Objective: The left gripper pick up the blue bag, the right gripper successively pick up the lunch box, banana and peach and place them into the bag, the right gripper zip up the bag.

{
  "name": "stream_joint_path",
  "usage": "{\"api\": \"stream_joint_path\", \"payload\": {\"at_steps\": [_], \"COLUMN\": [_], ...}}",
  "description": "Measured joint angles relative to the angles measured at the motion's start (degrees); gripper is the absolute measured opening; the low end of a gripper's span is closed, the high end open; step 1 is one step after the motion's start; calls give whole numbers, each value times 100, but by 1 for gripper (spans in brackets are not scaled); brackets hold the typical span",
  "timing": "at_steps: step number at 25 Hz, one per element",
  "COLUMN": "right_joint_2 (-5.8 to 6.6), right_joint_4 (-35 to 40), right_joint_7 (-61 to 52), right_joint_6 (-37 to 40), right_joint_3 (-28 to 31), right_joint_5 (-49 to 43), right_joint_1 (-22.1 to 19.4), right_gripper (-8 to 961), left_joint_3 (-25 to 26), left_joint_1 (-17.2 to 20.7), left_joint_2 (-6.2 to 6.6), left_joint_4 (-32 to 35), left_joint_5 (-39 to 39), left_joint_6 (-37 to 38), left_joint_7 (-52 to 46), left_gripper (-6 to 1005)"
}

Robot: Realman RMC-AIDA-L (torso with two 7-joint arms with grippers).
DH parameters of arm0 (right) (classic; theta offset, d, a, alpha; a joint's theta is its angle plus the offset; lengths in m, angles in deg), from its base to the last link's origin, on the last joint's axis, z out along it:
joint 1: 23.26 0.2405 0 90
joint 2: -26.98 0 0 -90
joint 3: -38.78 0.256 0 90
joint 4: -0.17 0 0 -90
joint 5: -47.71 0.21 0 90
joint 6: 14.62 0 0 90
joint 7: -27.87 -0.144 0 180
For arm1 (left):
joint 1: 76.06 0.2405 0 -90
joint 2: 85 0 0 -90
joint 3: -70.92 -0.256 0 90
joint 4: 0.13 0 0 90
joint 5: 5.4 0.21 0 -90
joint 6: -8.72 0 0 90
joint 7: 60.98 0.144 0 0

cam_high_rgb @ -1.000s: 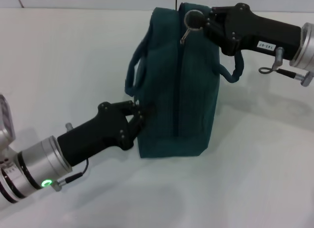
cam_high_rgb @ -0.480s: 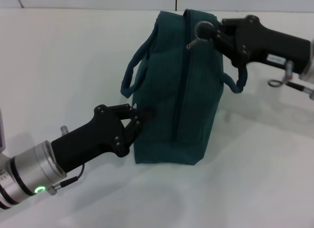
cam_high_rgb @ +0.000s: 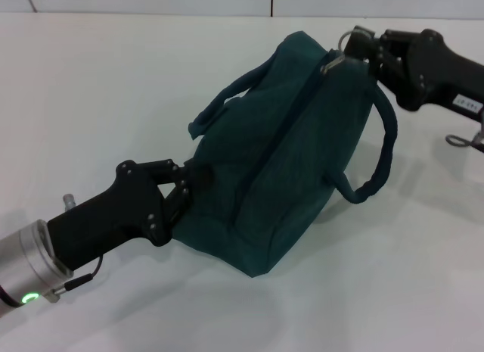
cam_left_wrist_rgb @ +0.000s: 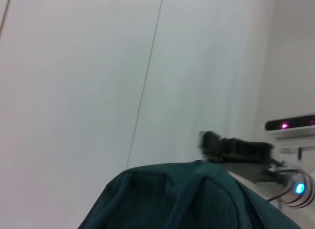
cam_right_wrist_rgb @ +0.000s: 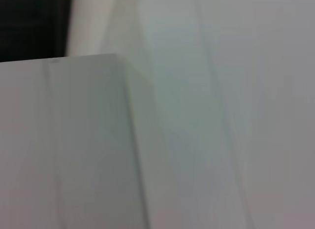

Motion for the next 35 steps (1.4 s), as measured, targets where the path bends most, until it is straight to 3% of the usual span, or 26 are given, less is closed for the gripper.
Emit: {"api": "stream_joint_path", "payload": {"at_steps": [23, 28, 35], "right_joint_2": [-19, -23, -30], "right_joint_4": [-29, -143, -322], "right_joint_7": [156, 198, 316], "right_joint_6": [-2069, -1948, -847], "right_joint_3": [-18, -59, -31], "right_joint_5": [236, 215, 411], "right_joint_1": [26, -14, -382], "right_gripper": [17, 17, 16], "left_joint_3": [44, 201, 509], "left_joint_1": [15, -31, -12], "left_joint_2": [8, 6, -18], "left_joint_4": [126, 114, 59], "left_joint_5": [88, 38, -195], "left_joint_6": [38, -1, -196], "left_joint_7": [10, -10, -40], "left_gripper": [63, 68, 76]}}
